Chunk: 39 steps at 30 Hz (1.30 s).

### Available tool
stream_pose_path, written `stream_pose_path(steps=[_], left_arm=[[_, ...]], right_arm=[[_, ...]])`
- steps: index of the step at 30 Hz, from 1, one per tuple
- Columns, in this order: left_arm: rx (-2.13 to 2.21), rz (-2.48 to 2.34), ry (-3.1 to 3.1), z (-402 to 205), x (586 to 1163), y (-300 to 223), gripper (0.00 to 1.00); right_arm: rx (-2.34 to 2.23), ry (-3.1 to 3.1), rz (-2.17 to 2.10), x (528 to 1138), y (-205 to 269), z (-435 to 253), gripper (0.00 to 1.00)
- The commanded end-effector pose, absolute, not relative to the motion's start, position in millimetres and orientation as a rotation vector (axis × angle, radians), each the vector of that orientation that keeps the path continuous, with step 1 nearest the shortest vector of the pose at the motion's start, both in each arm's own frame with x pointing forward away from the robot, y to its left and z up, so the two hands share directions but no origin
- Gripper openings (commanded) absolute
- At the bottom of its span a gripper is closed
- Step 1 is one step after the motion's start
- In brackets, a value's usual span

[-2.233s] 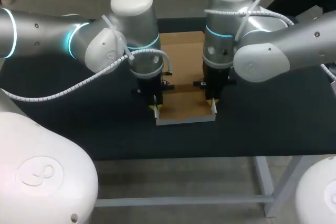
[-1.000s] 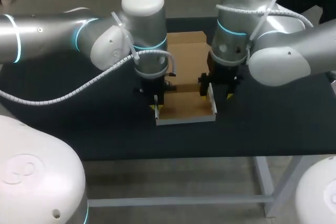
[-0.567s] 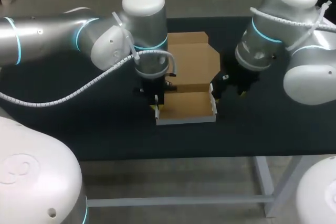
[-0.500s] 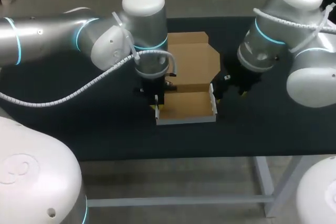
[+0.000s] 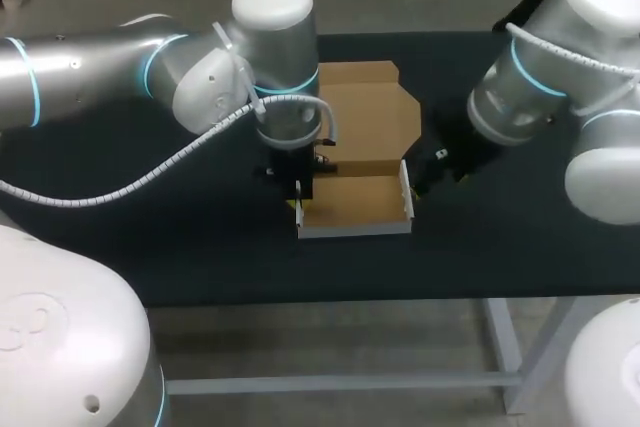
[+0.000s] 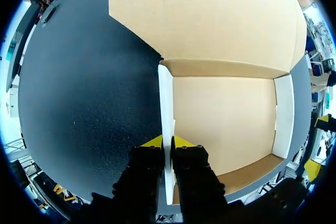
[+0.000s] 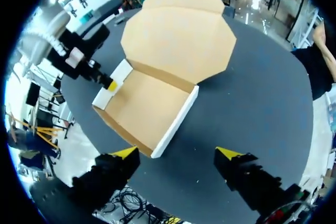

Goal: Assemble the packaging by folding the flat box into shape, placing the metal phone stand inside, and closing the box properly

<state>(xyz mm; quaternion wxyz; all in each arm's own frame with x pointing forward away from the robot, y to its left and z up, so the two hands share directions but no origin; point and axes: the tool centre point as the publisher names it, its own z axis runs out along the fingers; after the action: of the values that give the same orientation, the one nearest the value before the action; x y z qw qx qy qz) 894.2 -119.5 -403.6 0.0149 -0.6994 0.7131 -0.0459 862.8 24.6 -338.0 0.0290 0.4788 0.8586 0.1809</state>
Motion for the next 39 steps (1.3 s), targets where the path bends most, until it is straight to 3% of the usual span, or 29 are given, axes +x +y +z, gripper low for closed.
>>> stream_pose_path(steps=[1,12,39], left_arm=[[-2.165,-0.133,2.222,-408,894,-122,0.0],[-2.132,-0.093,2.219,-405,894,-118,0.0],[-2.001,0.225,1.954,-414,902,-98,0.0]], right_arm=[[1.219,2.863,0.834,839,-14,-317,1.0],[0.848,2.941,0.889,816,-36,-308,1.0],[0.752,2.98,0.816,799,-43,-306,1.0]])
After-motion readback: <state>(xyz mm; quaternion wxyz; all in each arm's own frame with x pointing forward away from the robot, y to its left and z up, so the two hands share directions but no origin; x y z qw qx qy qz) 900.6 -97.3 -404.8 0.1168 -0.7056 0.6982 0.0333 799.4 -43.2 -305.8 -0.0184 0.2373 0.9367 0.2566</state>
